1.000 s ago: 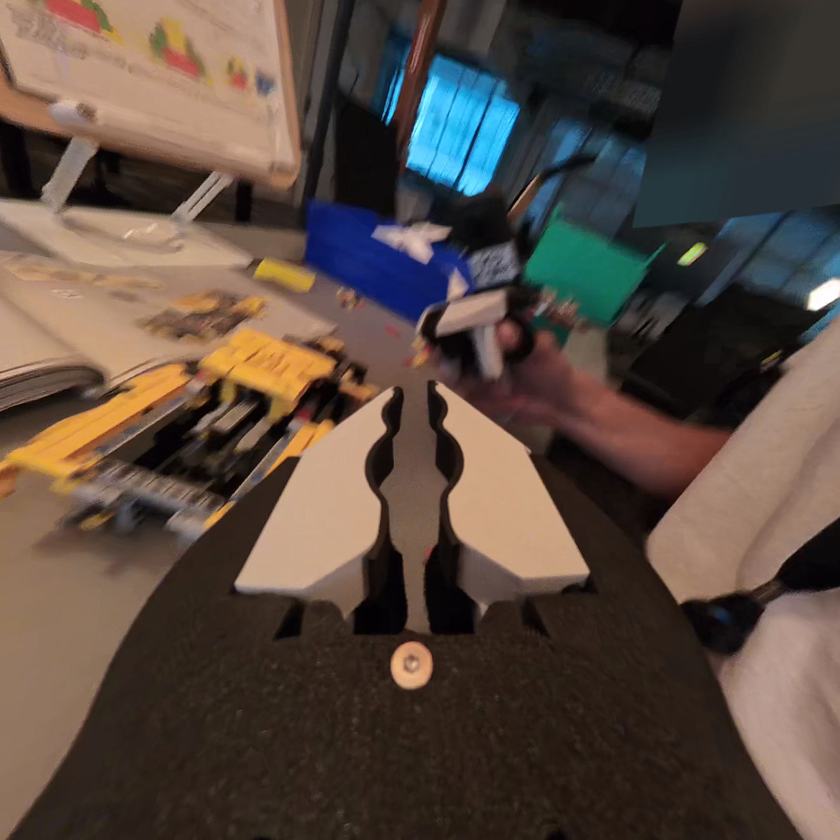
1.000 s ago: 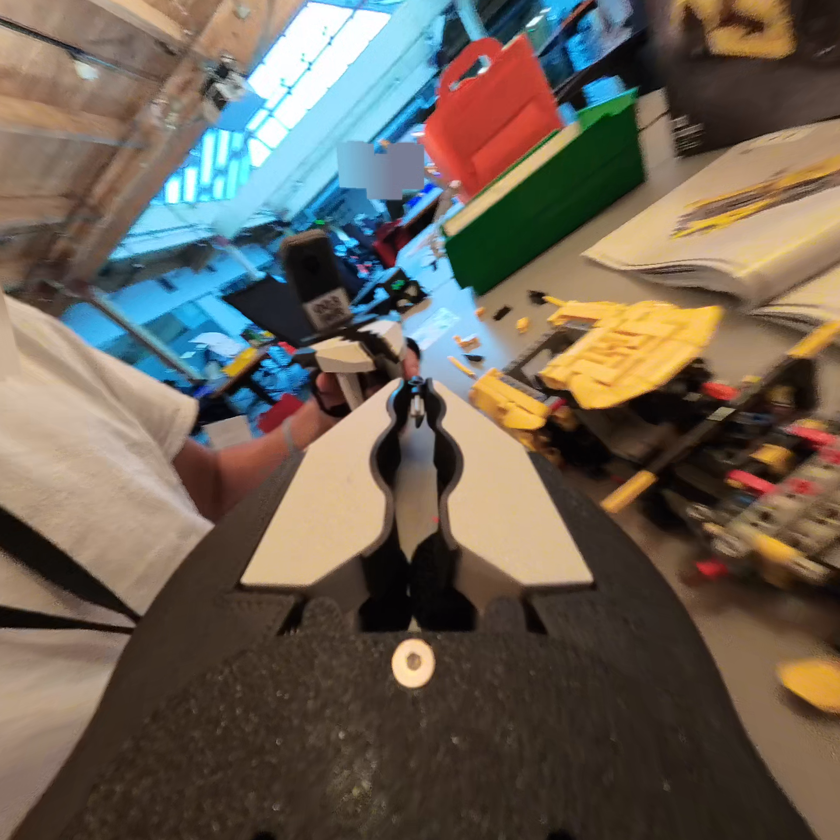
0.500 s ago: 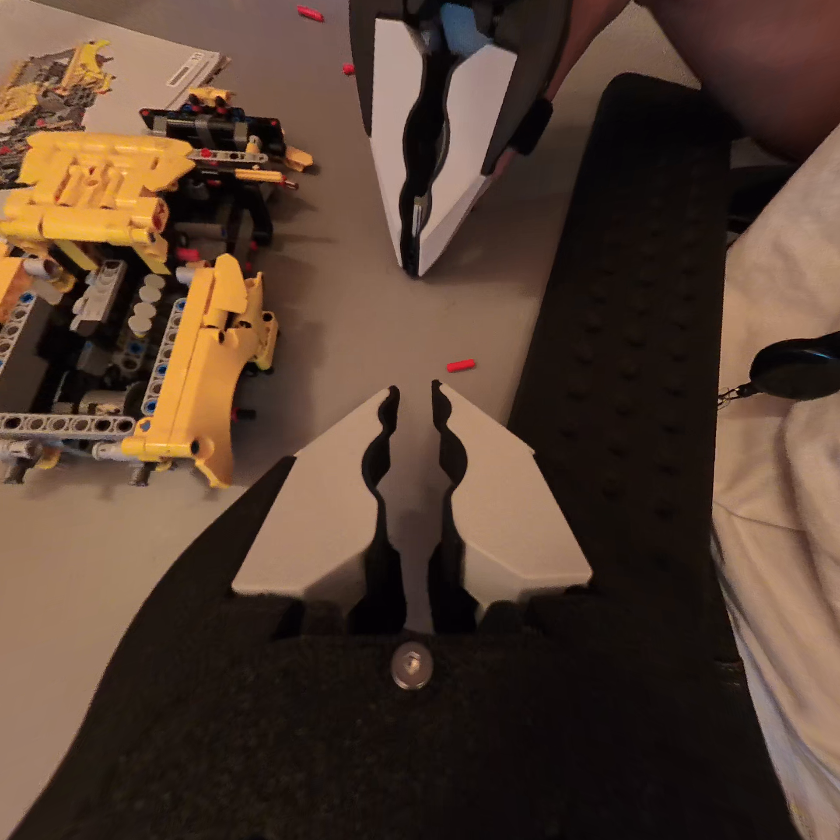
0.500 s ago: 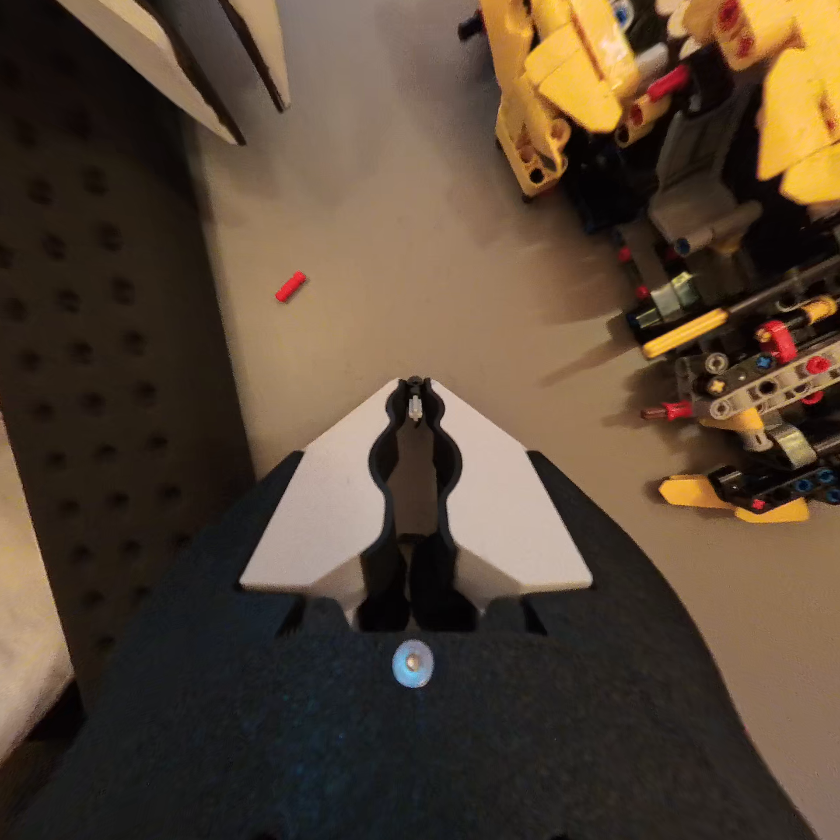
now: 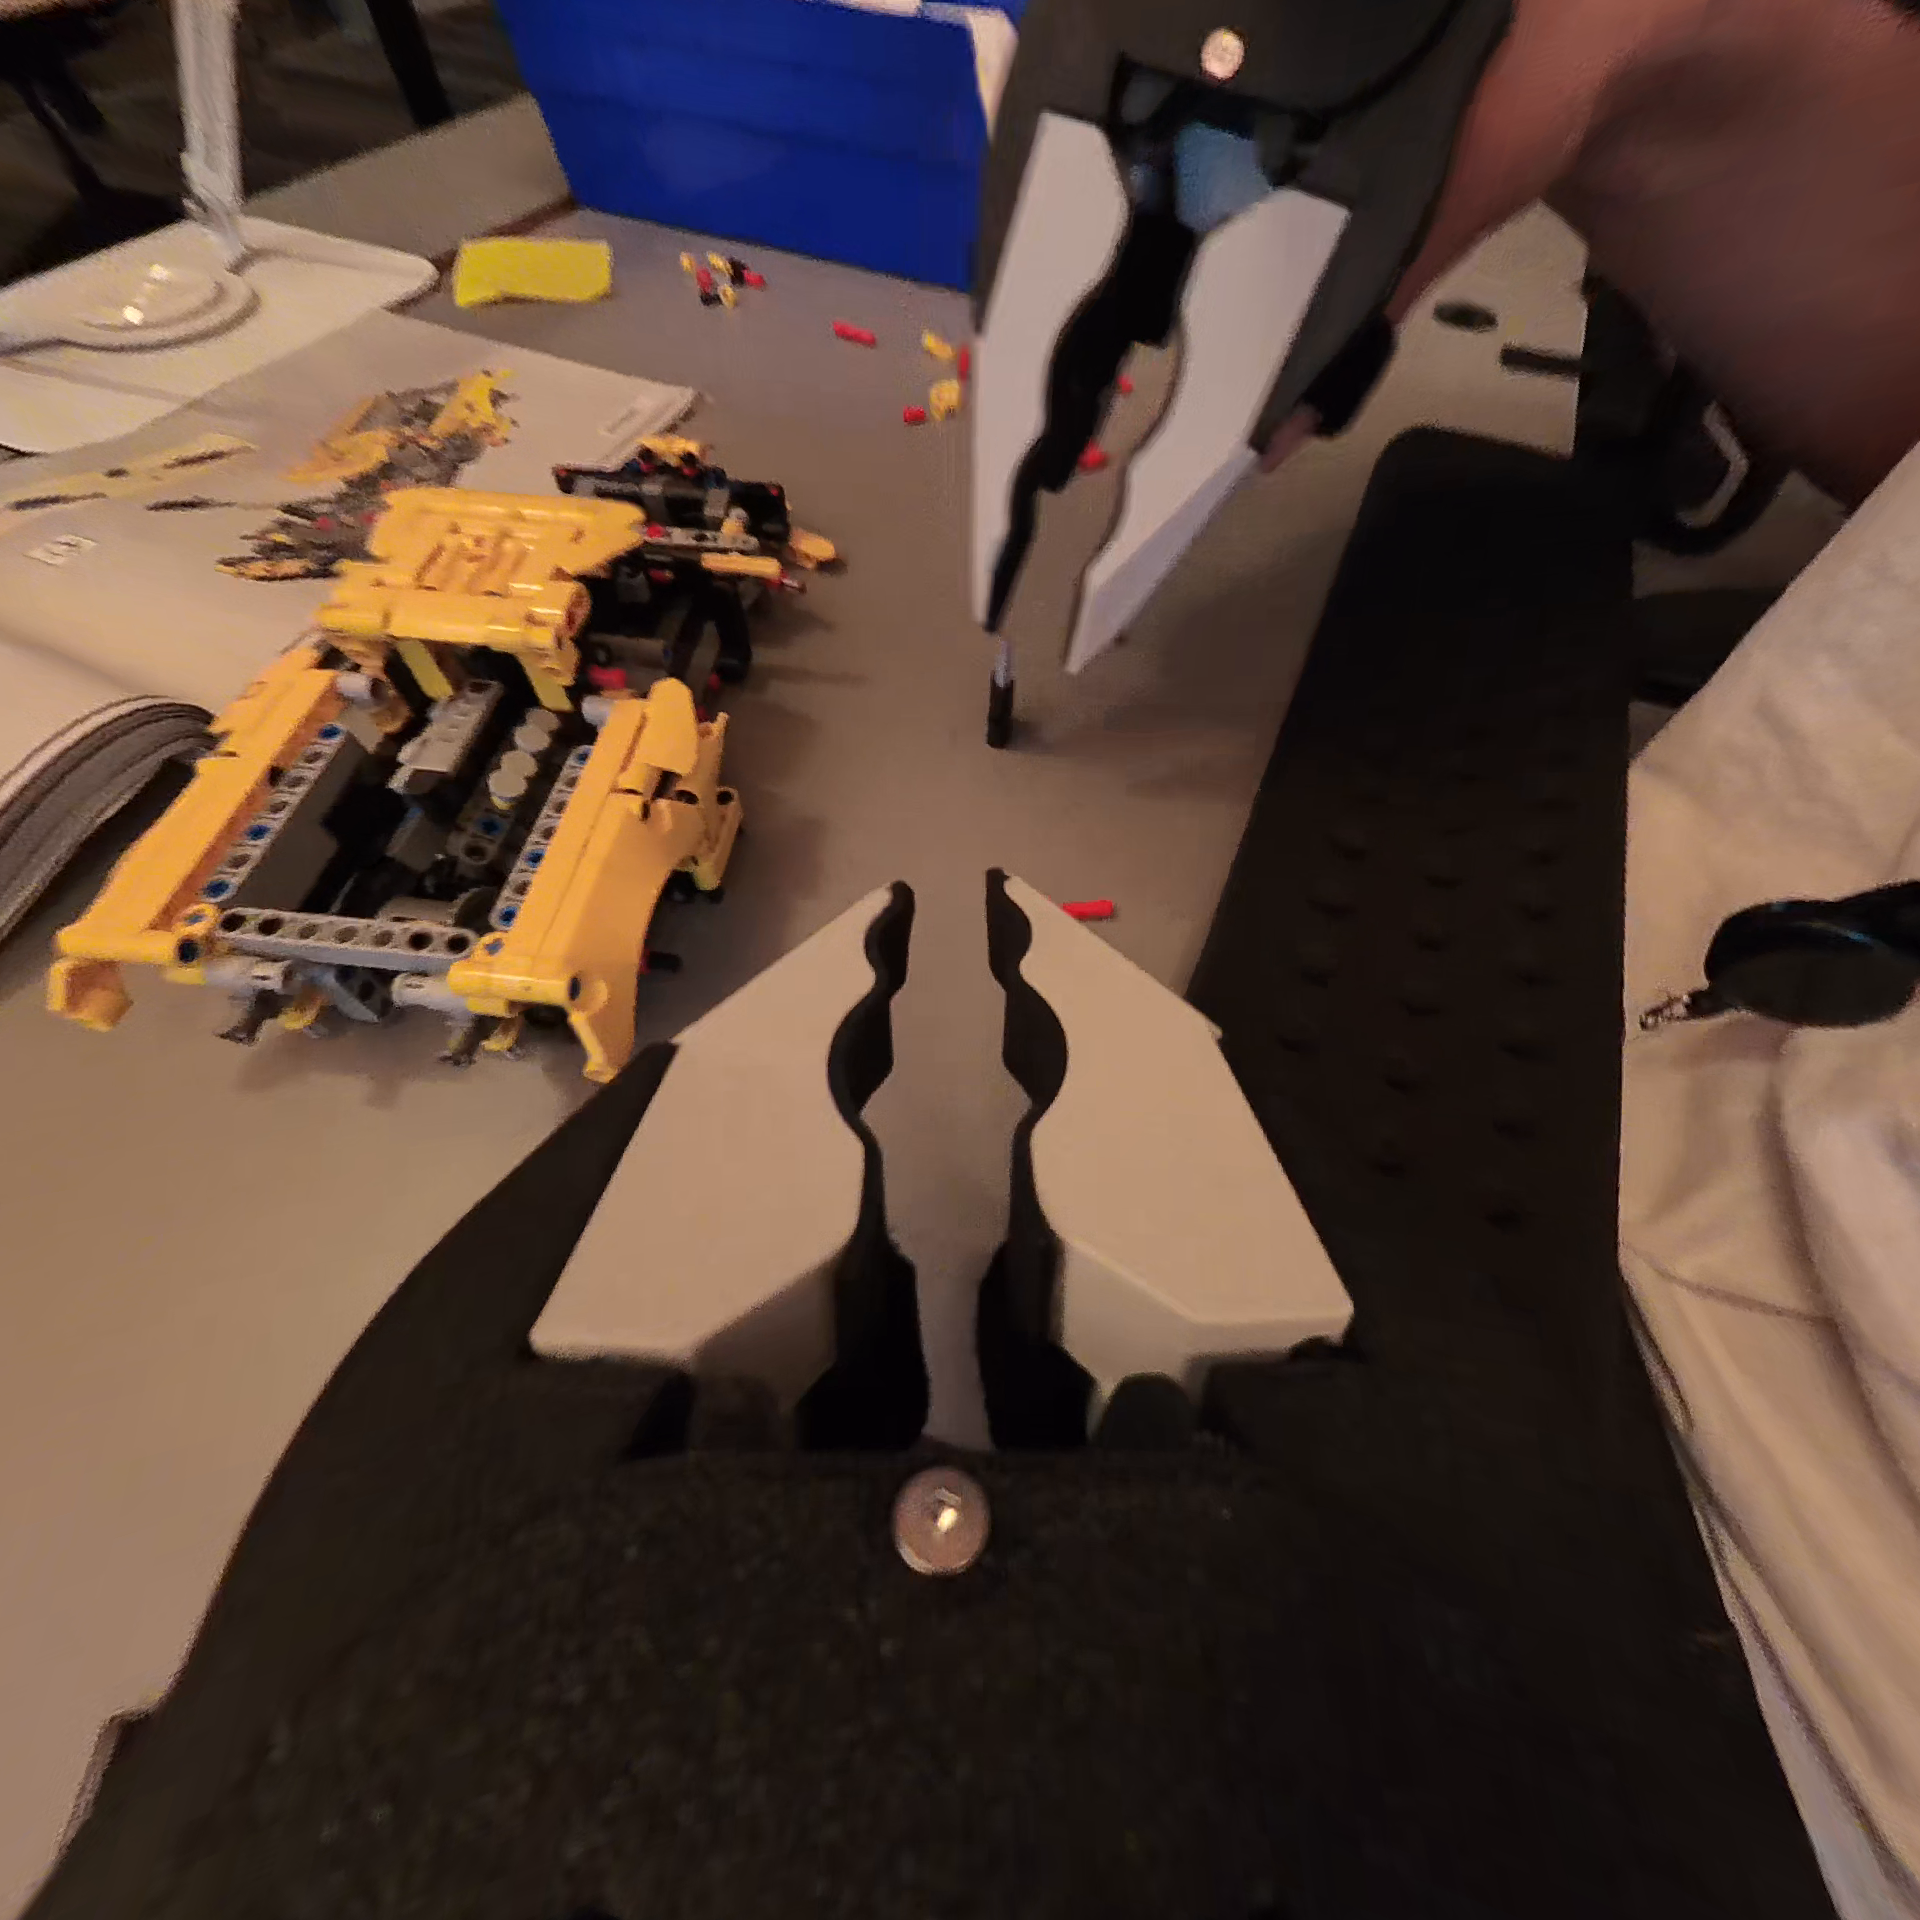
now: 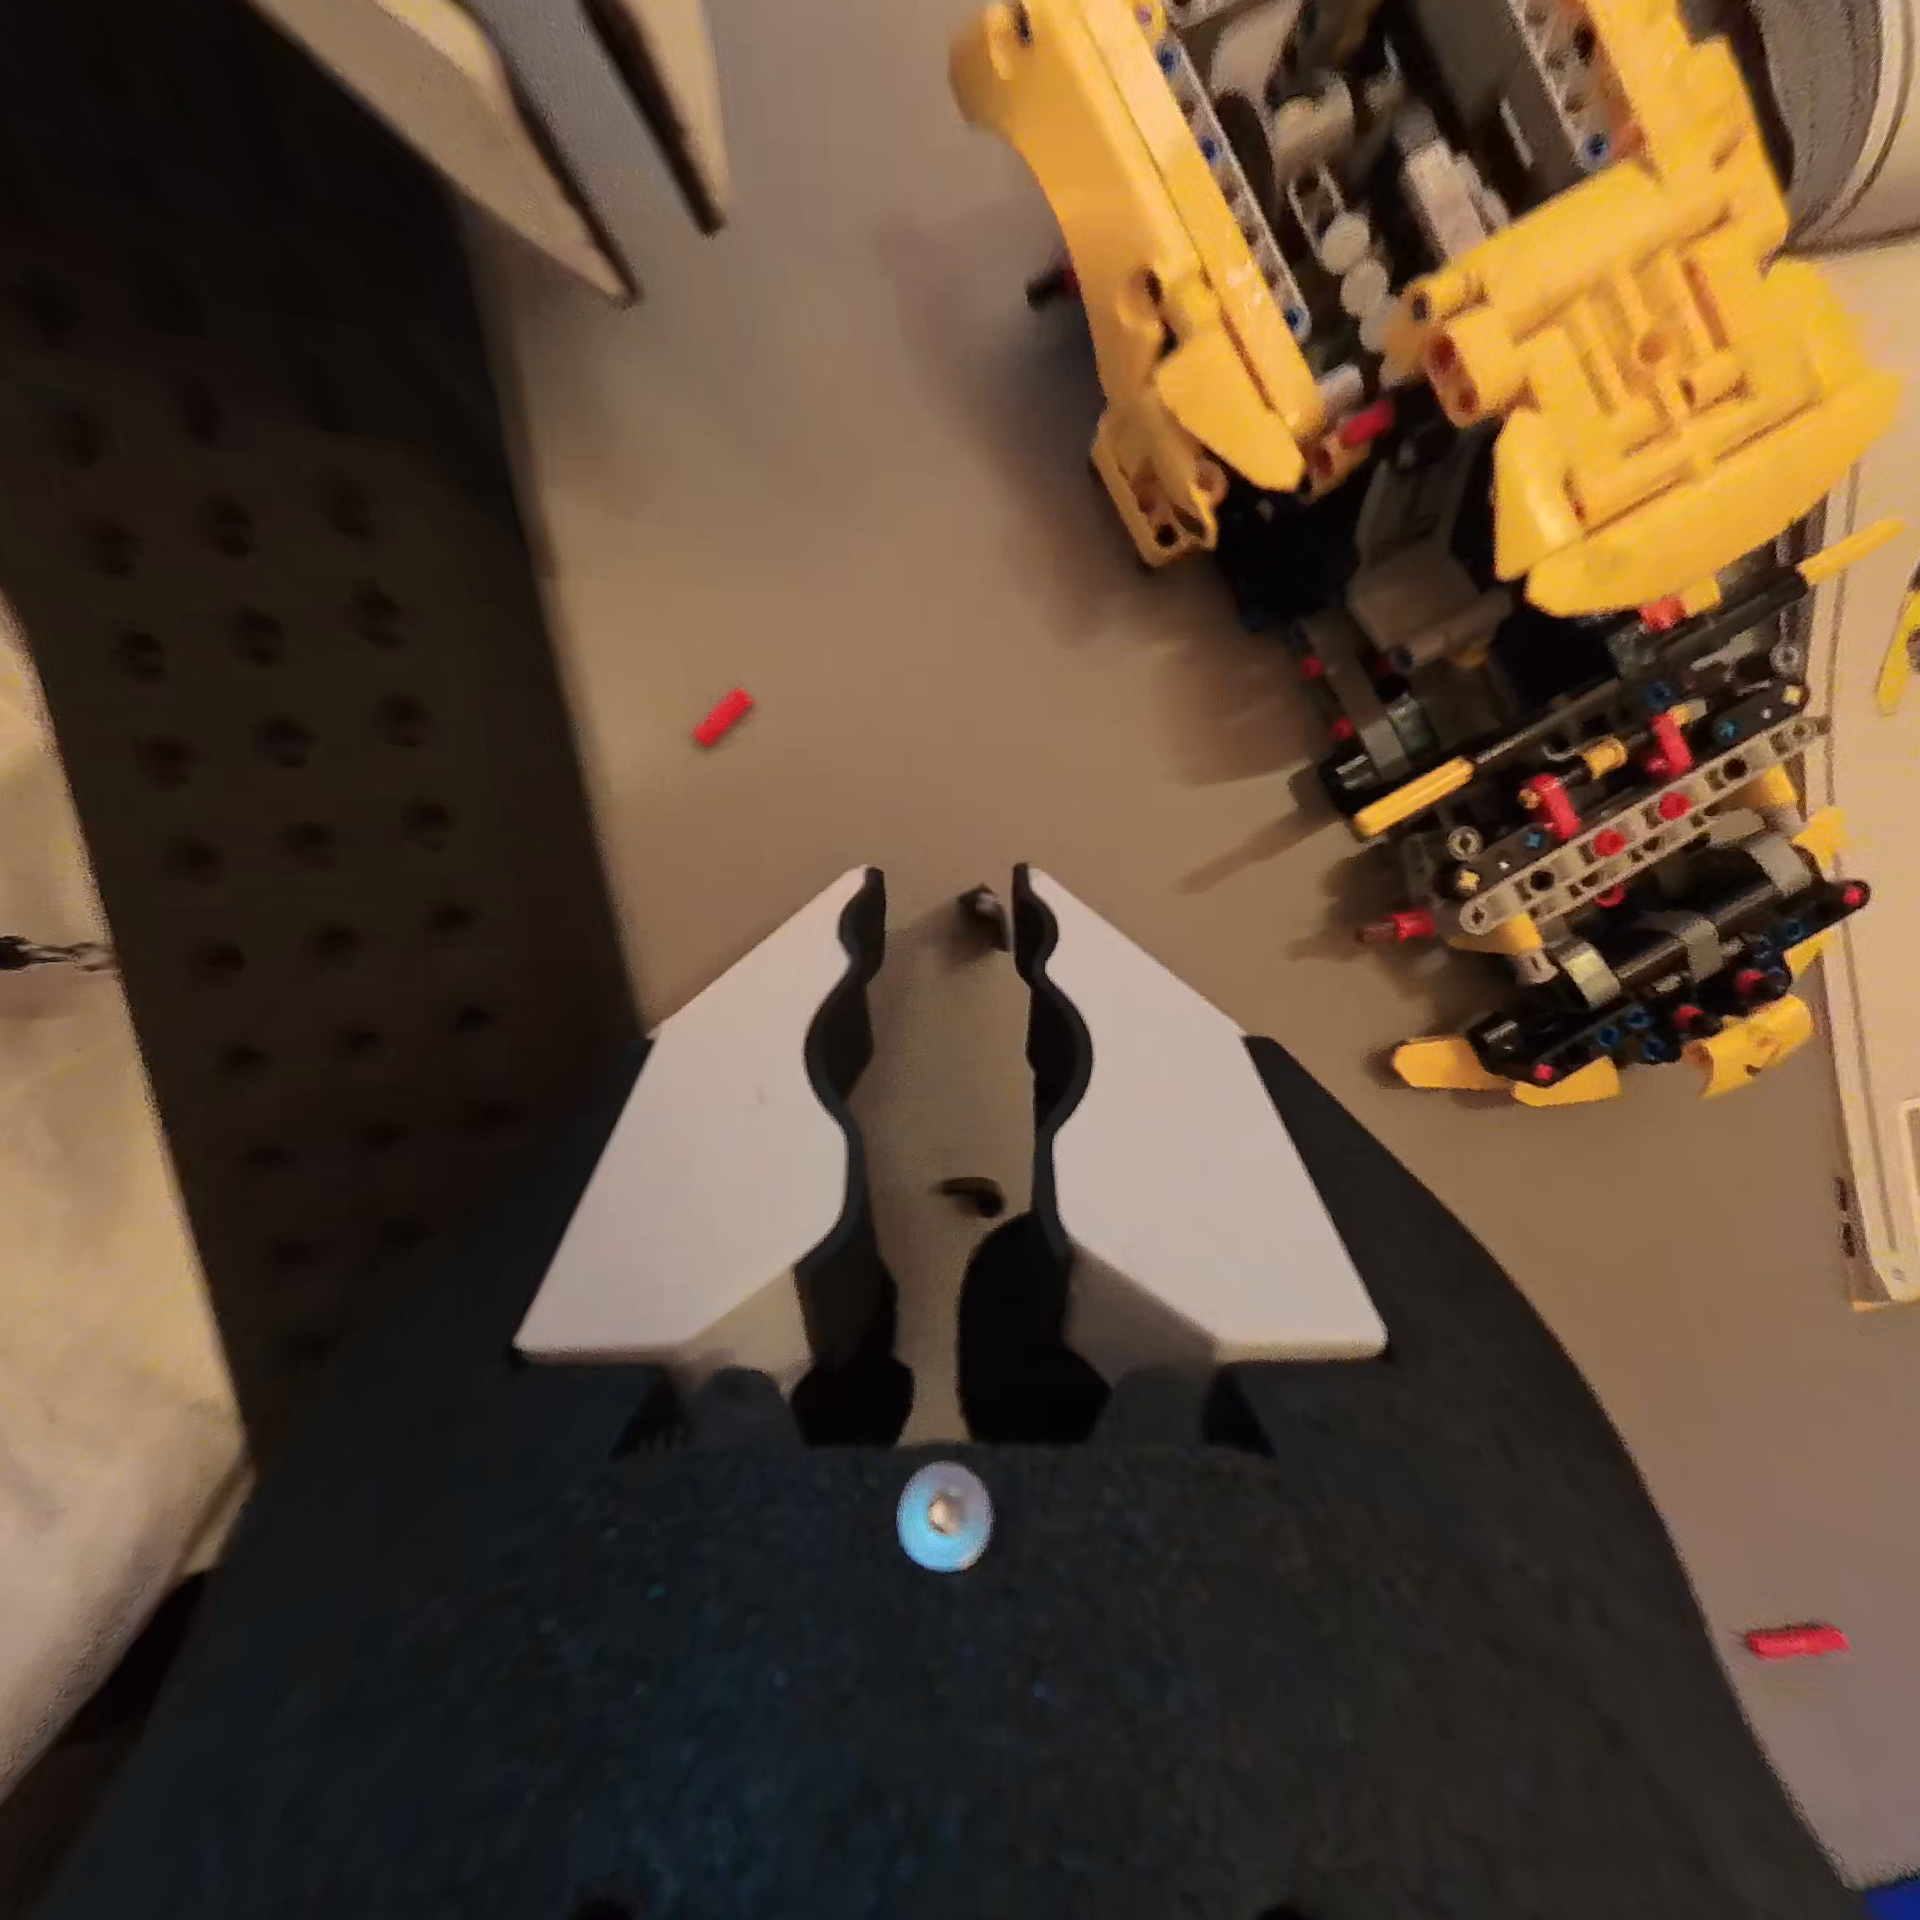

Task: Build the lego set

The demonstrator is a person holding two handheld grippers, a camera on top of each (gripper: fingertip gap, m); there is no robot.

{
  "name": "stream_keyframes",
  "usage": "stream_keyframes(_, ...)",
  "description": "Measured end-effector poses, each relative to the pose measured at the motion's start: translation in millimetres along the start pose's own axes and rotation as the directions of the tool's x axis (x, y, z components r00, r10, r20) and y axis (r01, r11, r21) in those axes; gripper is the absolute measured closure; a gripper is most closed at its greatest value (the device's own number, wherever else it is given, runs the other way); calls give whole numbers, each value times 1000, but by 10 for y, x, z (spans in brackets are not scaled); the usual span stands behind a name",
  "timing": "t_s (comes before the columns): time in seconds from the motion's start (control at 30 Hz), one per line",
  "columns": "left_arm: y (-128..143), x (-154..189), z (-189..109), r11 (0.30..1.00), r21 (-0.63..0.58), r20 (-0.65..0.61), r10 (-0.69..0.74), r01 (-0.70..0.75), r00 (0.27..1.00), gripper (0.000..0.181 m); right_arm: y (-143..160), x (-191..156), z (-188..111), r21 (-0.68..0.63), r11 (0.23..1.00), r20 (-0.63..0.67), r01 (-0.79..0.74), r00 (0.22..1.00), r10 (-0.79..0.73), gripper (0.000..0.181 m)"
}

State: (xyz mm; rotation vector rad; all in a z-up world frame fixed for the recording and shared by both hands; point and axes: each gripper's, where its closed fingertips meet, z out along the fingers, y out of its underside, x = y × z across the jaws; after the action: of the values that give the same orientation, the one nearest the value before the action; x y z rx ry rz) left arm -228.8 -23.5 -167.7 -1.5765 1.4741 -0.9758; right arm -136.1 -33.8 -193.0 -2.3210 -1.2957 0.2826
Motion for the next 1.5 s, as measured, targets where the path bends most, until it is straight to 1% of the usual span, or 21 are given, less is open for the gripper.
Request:
stream_keyframes(0.07, -71, -59, -60, 998, 67, 22, -21, 19, 1000, 167, -131, -251, -35, 67, 998, 84, -19, 996, 13, 159)
stream_keyframes(0.13, -142, -143, -126, 989, 136, 46, -57, 50, 997, 167, -211, -461, 91, 88, 993, 148, -74, 987, 60, 160)
stream_keyframes(0.23, -214, -193, -224, 973, 216, 47, -96, 84, 994, 167, -150, -486, 379, 77, 982, 91, -170, 982, 163, 160)
stream_keyframes(0.3, -245, -201, -268, 965, 249, 48, -102, 87, 994, 168, -139, -510, 444, 101, 970, 73, -223, 974, 216, 162)
stream_keyframes(0.4, -240, -165, -259, 967, 245, 45, -78, 65, 996, 167, -166, -548, 469, 138, 967, 16, -213, 977, 213, 163)
stream_keyframes(0.47, -217, -123, -224, 974, 221, 31, -57, 48, 998, 167, -156, -526, 501, 133, 974, -51, -183, 980, 191, 168)
stream_keyframes(0.53, -193, -89, -188, 979, 196, 3, -57, 55, 998, 167, -172, -534, 514, 150, 972, -59, -180, 980, 191, 177)
stream_keyframes(0.6, -202, -97, -172, 974, 192, -31, -114, 117, 993, 167, -178, -545, 519, 160, 968, -28, -194, 979, 201, 178)
stream_keyframes(0.63, -214, -99, -169, 964, 190, -67, -175, 185, 982, 167, -177, -545, 521, 148, 970, -13, -191, 981, 195, 178)
stream_keyframes(0.67, -228, -88, -163, 944, 183, -124, -253, 273, 959, 164, -178, -543, 520, 129, 978, -9, -166, 986, 168, 178)
stream_keyframes(0.73, -263, -9, -160, 888, 166, -267, -379, 430, 886, 159, -196, -493, 503, 100, 994, -64, -47, 996, 54, 179)
stream_keyframes(0.77, -253, -10, -143, 864, 150, -296, -425, 480, 856, 159, -266, -503, 463, 122, 992, -70, 17, 998, -8, 179)
stream_keyframes(0.83, -261, -23, -142, 850, 149, -308, -445, 505, 841, 159, -486, -455, 295, 197, 972, -136, 125, 986, -99, 179)
stream_keyframes(0.9, -266, -61, -150, 842, 162, -296, -457, 515, 839, 159, -741, -443, 69, 288, 925, -208, 246, 959, -190, 179)
stream_keyframes(0.93, -273, -56, -155, 835, 162, -311, -463, 526, 830, 159, -857, -384, -47, 319, 902, -277, 291, 939, -205, 179)
stream_keyframes(1.0, -347, -41, -192, 809, 193, -359, -468, 555, 808, 159, -976, -362, -156, 333, 875, -320, 350, 915, -244, 179)
stream_keyframes(1.1, -377, 10, -181, 806, 194, -390, -460, 560, 798, 160, -1075, -380, -194, 352, 839, -359, 415, 888, -288, 179)
stream_keyframes(1.17, -428, 43, -211, 805, 221, -412, -435, 551, 800, 175, -1064, -372, -139, 318, 844, -362, 431, 878, -312, 179)
stream_keyframes(1.2, -437, 40, -215, 802, 230, -411, -434, 551, 802, 175, -1077, -377, -137, 324, 836, -373, 443, 872, -318, 179)
stream_keyframes(1.37, -437, 38, -222, 797, 224, -424, -439, 561, 793, 174, -1116, -423, -179, 368, 816, -370, 446, 875, -312, 179)
stream_keyframes(1.5, -428, 39, -215, 800, 220, -418, -440, 559, 795, 160, -1114, -404, -191, 362, 817, -374, 449, 873, -314, 179)
